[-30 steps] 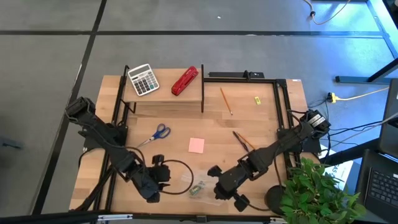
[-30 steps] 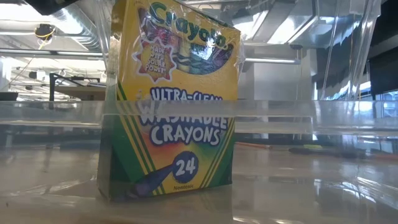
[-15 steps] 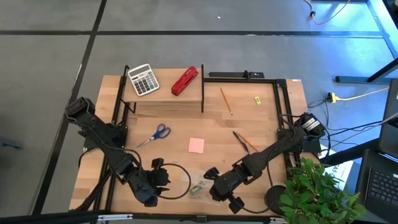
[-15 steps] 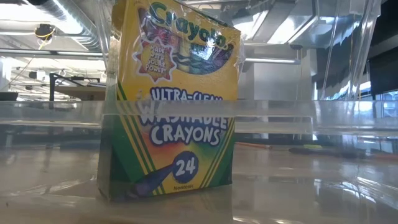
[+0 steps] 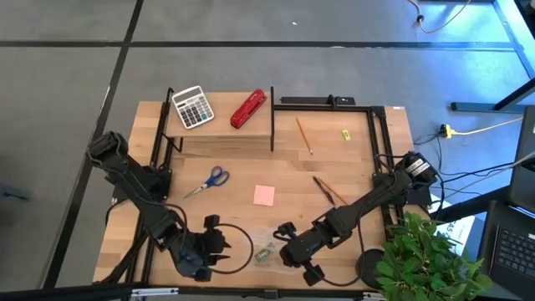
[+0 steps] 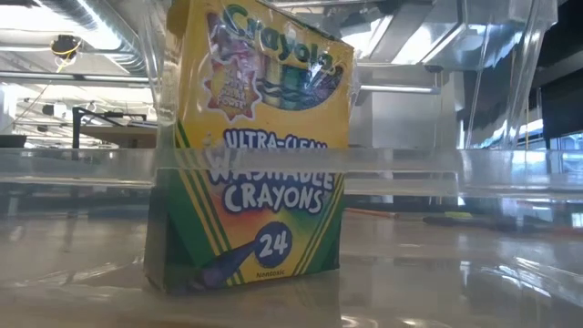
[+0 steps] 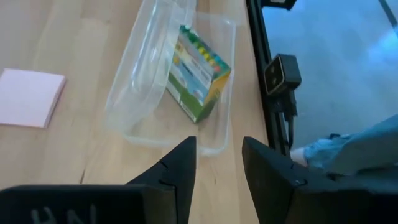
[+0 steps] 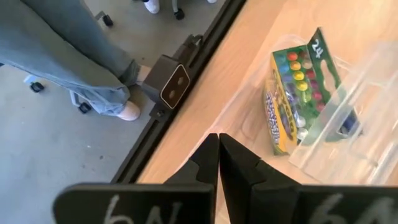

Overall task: Pack school essentials
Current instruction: Put the crayon box into the transparent supply box

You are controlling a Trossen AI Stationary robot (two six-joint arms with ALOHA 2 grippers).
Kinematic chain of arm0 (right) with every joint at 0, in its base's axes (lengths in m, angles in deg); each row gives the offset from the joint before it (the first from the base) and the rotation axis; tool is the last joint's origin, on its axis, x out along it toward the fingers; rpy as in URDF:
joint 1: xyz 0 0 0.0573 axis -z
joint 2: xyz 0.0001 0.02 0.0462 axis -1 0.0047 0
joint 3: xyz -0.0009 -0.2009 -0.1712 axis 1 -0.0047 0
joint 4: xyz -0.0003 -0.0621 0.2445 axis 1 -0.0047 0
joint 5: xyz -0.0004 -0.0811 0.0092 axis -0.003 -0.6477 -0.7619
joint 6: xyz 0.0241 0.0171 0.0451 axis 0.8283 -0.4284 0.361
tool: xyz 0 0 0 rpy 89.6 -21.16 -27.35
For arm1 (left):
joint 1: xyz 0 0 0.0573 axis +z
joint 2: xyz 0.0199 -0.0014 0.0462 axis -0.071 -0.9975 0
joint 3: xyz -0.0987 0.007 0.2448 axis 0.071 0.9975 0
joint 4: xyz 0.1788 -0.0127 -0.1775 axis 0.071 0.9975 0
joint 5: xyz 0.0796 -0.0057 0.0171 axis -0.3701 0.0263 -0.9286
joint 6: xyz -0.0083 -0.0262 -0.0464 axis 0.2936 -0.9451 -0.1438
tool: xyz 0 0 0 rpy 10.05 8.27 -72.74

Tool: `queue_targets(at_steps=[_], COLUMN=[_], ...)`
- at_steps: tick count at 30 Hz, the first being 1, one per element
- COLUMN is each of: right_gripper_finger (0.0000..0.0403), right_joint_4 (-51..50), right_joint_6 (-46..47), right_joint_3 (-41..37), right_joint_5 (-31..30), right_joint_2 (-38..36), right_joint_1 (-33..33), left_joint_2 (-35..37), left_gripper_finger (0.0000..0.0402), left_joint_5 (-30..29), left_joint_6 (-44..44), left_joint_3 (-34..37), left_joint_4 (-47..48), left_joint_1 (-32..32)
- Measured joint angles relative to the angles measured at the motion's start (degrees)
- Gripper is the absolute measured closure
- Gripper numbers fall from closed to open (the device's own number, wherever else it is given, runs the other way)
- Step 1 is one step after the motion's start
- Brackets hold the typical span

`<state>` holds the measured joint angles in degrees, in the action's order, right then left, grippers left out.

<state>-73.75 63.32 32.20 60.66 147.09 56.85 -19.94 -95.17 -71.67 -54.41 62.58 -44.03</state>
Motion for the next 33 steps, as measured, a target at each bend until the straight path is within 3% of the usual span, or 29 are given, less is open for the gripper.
queue_targets(at_steps=[19, 33], right_gripper_finger=[0.0387, 0.0387], right_joint_4=[0.26, 0.42], right_joint_6=[0.85, 0.79], right_joint_3=[0.00, 0.00], right_joint_5=[-0.54, -0.42], right_joint_2=[0.00, -0.02], right_joint_1=[0.00, 0.04], left_joint_2=[-7.55, -13.55], left_gripper_finger=[0.0278, 0.0278], left_joint_5=[-3.29, -5.60], left_joint_6=[4.37, 3.08], left_joint_3=[0.00, 0.00], left_joint_4=[-5.51, -17.40], left_joint_1=[0.53, 1.42])
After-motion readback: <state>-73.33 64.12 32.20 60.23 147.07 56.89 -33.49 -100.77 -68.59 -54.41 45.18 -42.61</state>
